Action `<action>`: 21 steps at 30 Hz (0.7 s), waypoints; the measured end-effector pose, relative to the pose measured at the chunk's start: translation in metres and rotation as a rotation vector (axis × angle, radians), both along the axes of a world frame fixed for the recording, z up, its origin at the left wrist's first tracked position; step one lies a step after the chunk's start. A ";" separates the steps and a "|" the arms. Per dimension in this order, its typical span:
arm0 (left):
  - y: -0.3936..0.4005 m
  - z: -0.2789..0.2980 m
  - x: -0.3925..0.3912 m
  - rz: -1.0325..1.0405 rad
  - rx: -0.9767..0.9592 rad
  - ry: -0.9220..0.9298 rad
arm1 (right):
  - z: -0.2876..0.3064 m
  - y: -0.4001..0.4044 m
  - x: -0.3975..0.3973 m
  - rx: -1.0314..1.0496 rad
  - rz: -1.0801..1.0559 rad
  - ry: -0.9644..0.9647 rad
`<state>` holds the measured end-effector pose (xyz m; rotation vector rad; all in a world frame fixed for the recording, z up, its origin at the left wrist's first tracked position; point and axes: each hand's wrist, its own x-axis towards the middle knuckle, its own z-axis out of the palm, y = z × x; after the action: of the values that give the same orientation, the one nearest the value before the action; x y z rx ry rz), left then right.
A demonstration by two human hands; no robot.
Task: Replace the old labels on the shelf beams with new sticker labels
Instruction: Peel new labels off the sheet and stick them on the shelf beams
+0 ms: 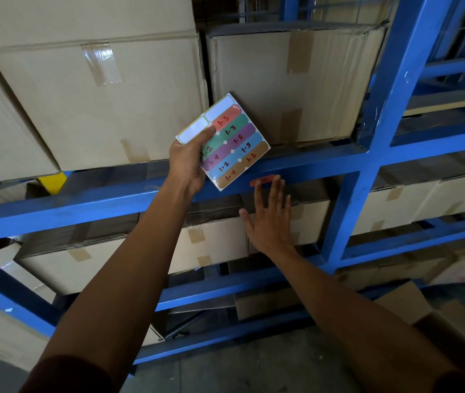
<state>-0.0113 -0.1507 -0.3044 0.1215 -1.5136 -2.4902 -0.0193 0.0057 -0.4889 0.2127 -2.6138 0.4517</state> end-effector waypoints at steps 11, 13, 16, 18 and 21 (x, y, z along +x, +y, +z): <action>-0.011 -0.002 0.009 -0.024 -0.004 0.017 | 0.014 -0.027 0.007 -0.150 0.011 -0.136; -0.013 -0.002 0.010 -0.027 -0.010 0.011 | 0.020 -0.035 0.003 -0.146 -0.014 -0.204; -0.011 -0.002 0.012 -0.033 -0.027 -0.001 | 0.028 -0.038 0.000 -0.101 -0.046 -0.313; -0.008 -0.003 0.014 -0.056 -0.030 -0.001 | 0.033 -0.034 0.006 -0.070 -0.023 -0.317; -0.001 -0.005 0.017 -0.082 -0.053 0.003 | 0.033 -0.020 0.020 -0.005 0.038 -0.225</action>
<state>0.0060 -0.1516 -0.3099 0.0478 -1.6134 -2.5085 0.0006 -0.0145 -0.4556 0.2211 -2.8315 0.5223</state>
